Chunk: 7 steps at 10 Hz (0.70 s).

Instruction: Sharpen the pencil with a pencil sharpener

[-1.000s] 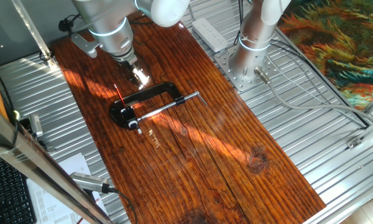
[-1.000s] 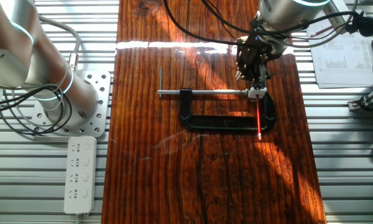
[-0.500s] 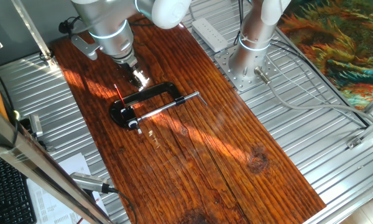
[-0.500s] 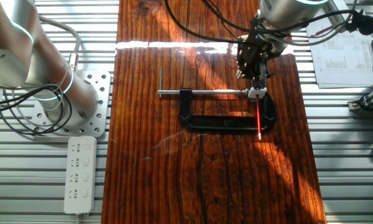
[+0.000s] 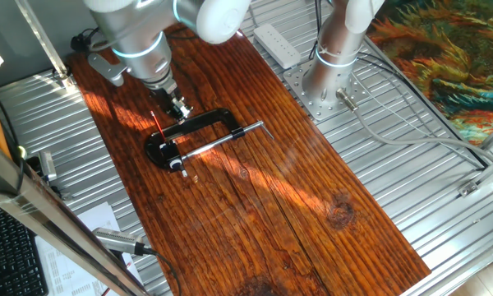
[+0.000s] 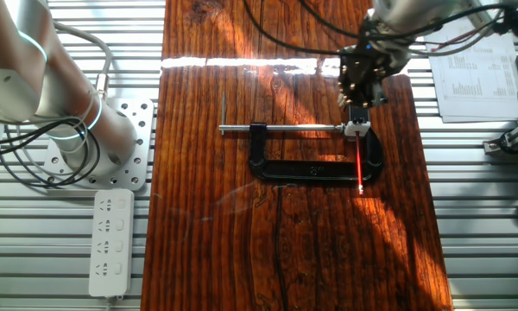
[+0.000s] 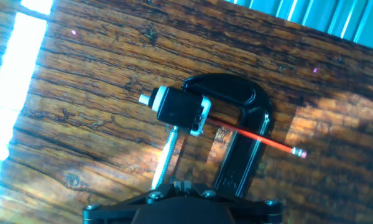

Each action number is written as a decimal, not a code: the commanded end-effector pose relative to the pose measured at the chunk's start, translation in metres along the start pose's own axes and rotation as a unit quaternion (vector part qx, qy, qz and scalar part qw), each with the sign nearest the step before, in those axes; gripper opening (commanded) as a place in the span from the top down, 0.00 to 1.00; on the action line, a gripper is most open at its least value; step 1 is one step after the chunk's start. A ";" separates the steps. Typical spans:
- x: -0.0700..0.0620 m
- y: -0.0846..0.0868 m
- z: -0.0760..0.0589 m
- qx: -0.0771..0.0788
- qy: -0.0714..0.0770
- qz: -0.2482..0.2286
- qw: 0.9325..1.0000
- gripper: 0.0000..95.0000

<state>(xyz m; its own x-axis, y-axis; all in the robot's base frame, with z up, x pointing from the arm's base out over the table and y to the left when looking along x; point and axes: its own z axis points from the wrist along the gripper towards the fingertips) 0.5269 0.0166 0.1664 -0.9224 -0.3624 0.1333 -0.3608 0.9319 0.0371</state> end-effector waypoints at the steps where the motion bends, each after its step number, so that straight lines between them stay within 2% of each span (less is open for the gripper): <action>1: -0.015 0.000 -0.004 0.006 0.001 -0.027 1.000 1.00; 2: -0.025 0.002 -0.007 0.009 0.001 -0.042 0.999 1.00; 4: -0.037 0.007 -0.008 0.009 -0.002 -0.069 0.998 1.00; 7: -0.070 0.014 -0.005 0.009 -0.007 -0.160 0.987 1.00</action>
<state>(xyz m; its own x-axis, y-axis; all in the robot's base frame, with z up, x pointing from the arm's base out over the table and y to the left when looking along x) 0.5771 0.0483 0.1658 -0.8042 -0.5836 0.1125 -0.5821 0.8116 0.0491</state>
